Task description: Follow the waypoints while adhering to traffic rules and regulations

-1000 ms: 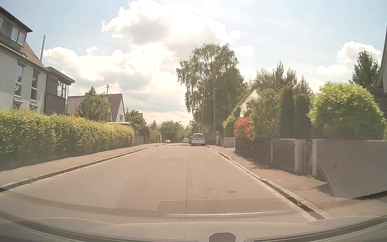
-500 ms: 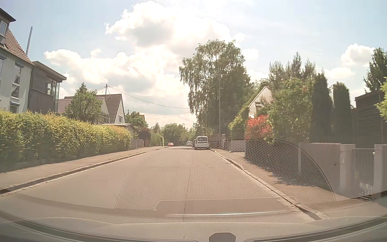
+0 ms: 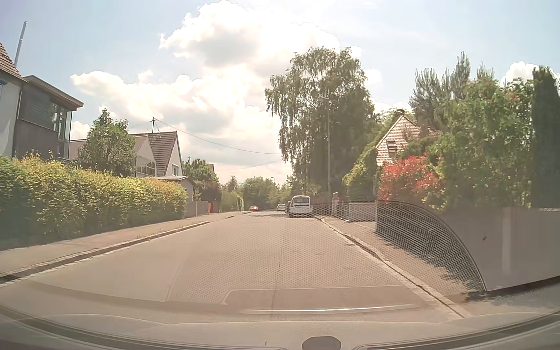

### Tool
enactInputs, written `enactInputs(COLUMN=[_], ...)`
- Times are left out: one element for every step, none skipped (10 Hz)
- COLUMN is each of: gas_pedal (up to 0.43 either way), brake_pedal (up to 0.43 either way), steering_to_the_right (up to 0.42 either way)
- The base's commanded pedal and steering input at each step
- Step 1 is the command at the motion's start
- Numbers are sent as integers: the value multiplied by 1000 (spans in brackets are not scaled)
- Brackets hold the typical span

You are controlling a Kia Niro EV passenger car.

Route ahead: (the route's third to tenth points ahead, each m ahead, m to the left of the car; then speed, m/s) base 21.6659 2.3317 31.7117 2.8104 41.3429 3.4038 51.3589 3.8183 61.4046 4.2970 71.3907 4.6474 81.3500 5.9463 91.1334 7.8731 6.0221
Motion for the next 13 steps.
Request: enactInputs(gas_pedal=[150, 150, 150, 150, 157, 169, 177, 177, 177, 177, 177, 177, 177], brake_pedal=[0, 0, 0, 0, 0, 0, 0, 0, 0, 0, 0, 0, 0], steering_to_the_right=[-29, -28, -28, -26, -23, -23, -26, -31, -35, -38, -42, -46, -52])
